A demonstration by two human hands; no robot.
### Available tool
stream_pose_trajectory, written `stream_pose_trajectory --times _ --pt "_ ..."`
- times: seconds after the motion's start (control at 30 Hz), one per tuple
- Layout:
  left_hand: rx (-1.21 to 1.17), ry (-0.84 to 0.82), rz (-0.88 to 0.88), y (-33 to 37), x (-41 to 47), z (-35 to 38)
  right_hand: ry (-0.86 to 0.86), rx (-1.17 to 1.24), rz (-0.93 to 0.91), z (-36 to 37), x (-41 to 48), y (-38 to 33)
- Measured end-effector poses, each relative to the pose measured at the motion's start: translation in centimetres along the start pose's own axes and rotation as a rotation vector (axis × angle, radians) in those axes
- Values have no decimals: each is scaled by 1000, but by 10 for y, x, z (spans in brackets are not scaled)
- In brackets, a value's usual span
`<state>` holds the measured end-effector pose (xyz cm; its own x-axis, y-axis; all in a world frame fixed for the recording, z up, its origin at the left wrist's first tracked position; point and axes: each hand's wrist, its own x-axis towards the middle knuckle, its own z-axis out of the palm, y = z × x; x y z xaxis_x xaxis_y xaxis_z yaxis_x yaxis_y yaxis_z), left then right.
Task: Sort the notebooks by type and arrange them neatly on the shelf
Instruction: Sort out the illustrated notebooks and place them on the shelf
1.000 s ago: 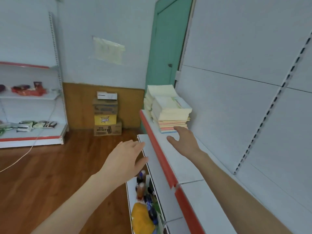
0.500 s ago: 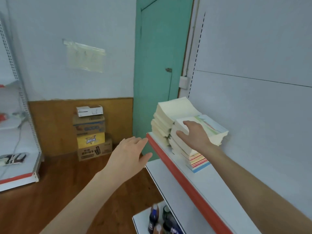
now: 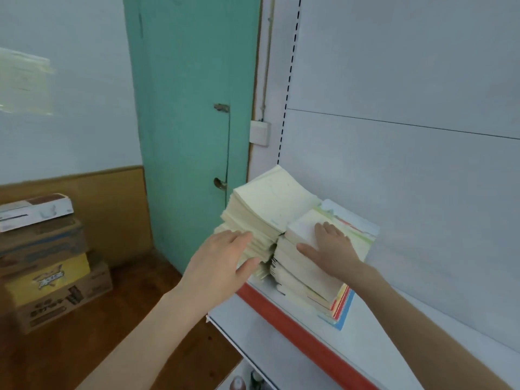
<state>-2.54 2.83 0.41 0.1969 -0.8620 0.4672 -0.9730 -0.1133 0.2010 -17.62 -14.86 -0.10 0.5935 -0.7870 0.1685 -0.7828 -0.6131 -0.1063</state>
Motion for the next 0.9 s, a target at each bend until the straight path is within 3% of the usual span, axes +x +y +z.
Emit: stream_pose_trajectory --times 0.13,0.27,0.4,0.5,0.63,0.7,0.8,0.9 --pt "-204 -81 71 -16 21 20 -57 14 -25 -7 -11 -1" --pt "-617 -115 30 -27 31 28 10 129 40 -23 -37 -18" --pt "-1284 -320 -327 -33 41 22 199 267 103 -36 -70 -58" --pt "-1644 -542 -565 -28 50 16 156 243 53 -25 -99 -93" --pt "-1734 -801 -560 -23 42 16 73 116 -41 -9 -131 -131" --pt "-1652 -740 -524 -26 37 16 59 96 -108 -3 -137 -135" --pt "-1491 -574 -486 -40 31 12 -7 397 -43 -16 -130 -130" --pt "-1488 -504 -504 -57 24 4 232 444 106 -33 -97 -102"
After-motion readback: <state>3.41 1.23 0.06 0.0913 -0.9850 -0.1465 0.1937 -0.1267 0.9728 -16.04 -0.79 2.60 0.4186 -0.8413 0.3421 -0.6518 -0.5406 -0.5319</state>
